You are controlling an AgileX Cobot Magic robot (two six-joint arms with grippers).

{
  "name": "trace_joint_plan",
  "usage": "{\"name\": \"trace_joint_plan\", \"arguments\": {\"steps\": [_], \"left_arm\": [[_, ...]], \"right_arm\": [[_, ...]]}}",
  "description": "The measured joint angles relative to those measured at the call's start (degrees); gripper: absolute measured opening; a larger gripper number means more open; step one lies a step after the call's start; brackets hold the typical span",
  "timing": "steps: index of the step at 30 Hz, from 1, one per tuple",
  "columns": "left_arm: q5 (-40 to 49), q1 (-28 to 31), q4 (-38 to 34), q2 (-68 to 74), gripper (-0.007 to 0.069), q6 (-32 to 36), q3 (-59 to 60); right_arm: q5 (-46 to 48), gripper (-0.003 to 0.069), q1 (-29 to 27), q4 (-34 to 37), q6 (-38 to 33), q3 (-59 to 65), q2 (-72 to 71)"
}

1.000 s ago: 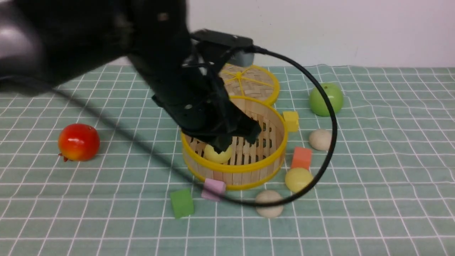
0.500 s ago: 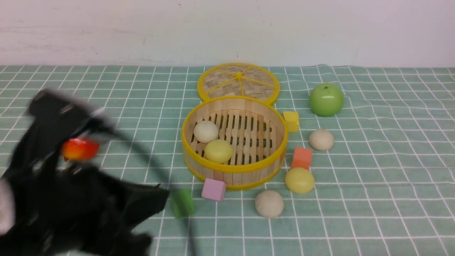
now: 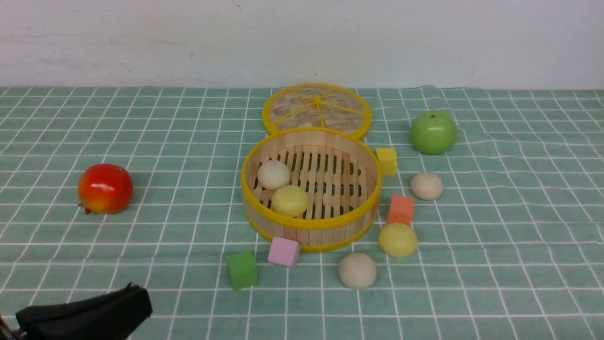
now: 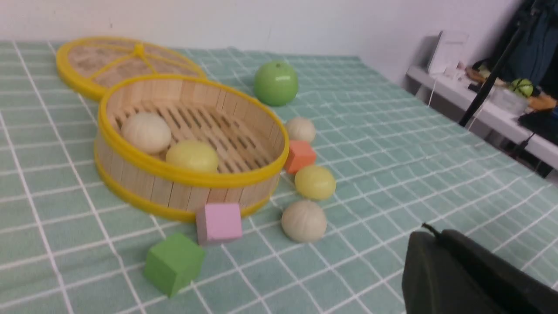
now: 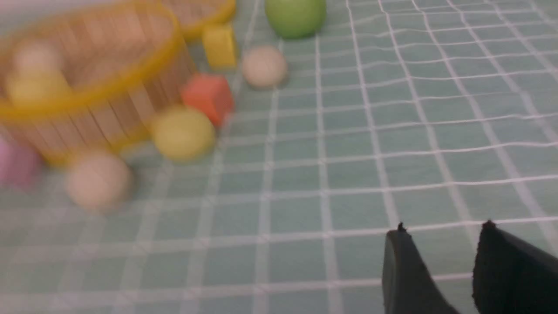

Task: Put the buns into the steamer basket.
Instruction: Use the right arm to grab a steamed stuffed bun

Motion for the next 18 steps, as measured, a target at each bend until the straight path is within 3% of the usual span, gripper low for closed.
{"name": "trace_joint_plan", "arguments": {"steps": [5, 8, 13, 14, 18], "left_arm": [[3.1, 0.0, 0.0, 0.0, -0.0014, 0.0, 0.43], [3.85, 0.0, 0.0, 0.0, -0.0014, 0.0, 0.43], [4.46, 0.0, 0.0, 0.0, -0.0014, 0.0, 0.47], [4.53, 0.0, 0.0, 0.0, -0.0014, 0.0, 0.47], [4.53, 0.0, 0.0, 0.0, -0.0014, 0.0, 0.5]], "right_arm": [[-9.47, 0.024, 0.0, 15.61, 10.7, 0.0, 0.0], [-10.76, 0.024, 0.24, 19.23, 12.05, 0.0, 0.0], [5.06, 0.0218, 5.32, 17.87, 2.06, -11.59, 6.21], [12.85, 0.0194, 7.28, 15.67, -3.55, -17.53, 12.77], [29.4, 0.012, 9.39, 8.6, -11.24, -32.69, 32.57]]}}
